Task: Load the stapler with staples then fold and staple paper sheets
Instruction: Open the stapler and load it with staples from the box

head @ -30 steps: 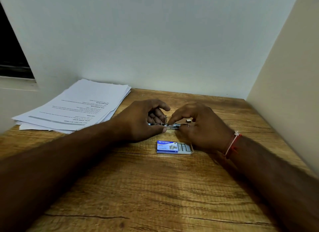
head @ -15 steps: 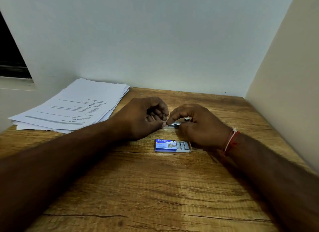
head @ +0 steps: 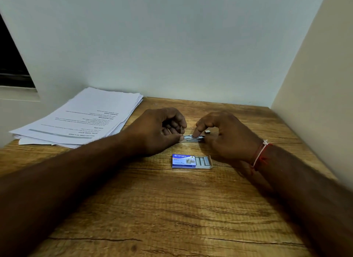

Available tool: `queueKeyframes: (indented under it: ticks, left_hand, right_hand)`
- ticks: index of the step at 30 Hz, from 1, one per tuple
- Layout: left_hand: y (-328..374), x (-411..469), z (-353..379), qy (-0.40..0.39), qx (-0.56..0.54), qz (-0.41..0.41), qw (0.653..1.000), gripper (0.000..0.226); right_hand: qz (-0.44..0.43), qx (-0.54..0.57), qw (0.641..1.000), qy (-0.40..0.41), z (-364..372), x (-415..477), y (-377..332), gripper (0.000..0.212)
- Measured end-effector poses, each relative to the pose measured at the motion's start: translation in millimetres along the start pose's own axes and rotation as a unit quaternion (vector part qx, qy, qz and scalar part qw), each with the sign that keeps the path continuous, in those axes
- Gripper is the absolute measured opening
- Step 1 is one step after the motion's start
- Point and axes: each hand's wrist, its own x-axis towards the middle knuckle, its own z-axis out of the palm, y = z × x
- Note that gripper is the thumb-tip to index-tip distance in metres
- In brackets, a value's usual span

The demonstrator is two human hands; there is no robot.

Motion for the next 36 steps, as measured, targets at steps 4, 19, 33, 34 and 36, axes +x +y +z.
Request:
queueKeyframes:
  ticks: [4, 19, 33, 34, 36]
  left_hand:
    - [1.0, -0.3, -0.6, -0.001, 0.007, -0.002, 1.0, 0.03]
    - [0.5, -0.2, -1.3, -0.002, 0.018, 0.003, 1.0, 0.03]
    - [-0.2, 0.2, -0.2, -0.002, 0.019, 0.009, 1.0, 0.028]
    - [-0.2, 0.5, 0.1, -0.001, 0.02, 0.01, 1.0, 0.028]
    - [-0.5, 0.3, 0.5, 0.001, 0.021, 0.014, 1.0, 0.027]
  right_hand:
    - [-0.002, -0.017, 1.0, -0.012, -2.8, -2.4, -2.9, 0.028]
    - [0.028, 0.036, 0.998, -0.042, -8.2, -5.7, -13.4, 0.037]
    - [0.096, 0.125, 0.987, -0.029, -11.4, -6.7, -11.8, 0.037]
    - [0.105, 0.133, 0.985, -0.031, -11.9, -6.5, -11.4, 0.036]
    - [0.121, 0.145, 0.981, -0.038, -11.7, -6.4, -10.5, 0.034]
